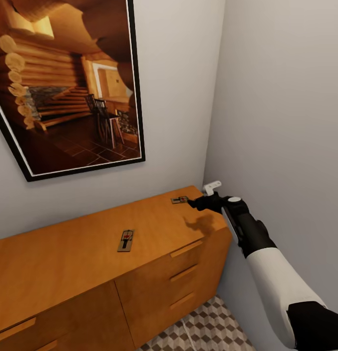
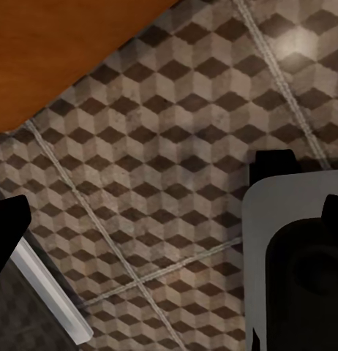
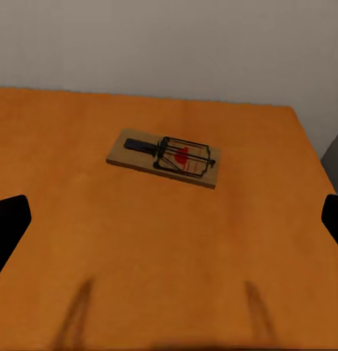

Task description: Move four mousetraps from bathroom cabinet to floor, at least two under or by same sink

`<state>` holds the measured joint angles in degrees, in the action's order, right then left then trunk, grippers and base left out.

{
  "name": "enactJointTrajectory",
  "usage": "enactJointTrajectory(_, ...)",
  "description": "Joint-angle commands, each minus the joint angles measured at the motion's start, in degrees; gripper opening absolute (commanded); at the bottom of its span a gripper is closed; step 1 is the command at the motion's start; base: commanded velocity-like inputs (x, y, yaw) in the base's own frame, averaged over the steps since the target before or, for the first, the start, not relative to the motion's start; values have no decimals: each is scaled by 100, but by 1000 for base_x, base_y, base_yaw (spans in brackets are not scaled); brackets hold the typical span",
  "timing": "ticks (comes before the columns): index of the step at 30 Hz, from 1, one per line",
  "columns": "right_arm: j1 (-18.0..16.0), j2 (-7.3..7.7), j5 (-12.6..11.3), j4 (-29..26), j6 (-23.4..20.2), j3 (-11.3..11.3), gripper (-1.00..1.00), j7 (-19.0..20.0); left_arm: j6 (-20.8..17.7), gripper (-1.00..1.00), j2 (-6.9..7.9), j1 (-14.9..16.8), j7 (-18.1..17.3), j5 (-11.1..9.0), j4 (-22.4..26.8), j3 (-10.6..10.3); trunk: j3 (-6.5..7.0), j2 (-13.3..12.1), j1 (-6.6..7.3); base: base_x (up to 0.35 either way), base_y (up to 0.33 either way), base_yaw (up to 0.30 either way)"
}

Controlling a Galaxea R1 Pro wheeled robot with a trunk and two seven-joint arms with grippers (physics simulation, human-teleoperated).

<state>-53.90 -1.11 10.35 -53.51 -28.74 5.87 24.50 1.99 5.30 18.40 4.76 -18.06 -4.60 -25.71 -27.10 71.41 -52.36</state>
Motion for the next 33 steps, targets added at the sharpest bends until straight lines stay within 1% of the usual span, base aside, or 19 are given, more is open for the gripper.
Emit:
enactJointTrajectory(1, -4, 35, 80, -3, -10, -7, 100, 84, 21, 100, -3, 6, 3, -49, -15, -48, -6, 4, 0, 0, 0, 0)
enactJointTrajectory(4, -5, 93, 101, 3, 2, -7, 100, 129, 21, 100, -3, 6, 6, -49, -15, -48, -6, 4, 0, 0, 0, 0)
enactJointTrajectory(9, -6, 131, 113, 6, 10, -7, 100, 154, 21, 100, -8, 6, 7, -47, -15, -48, -6, 4, 0, 0, 0, 0)
enactJointTrajectory(20, -4, 137, 116, 7, 18, -7, 100, 165, 8, 100, -17, 6, 8, -49, -15, -48, -6, 4, 0, 14, -15, 0)
enactJointTrajectory(27, -6, 137, 110, 15, 18, 0, 100, 168, -96, 100, -22, 6, 1, -49, -15, -48, -6, 4, 0, 7, -7, 0)
enactJointTrajectory(33, -5, 133, 107, 95, 18, 2, 100, 173, -126, 100, -57, 6, 4, -48, -15, -48, -6, 4, 0, 63, -48, 0)
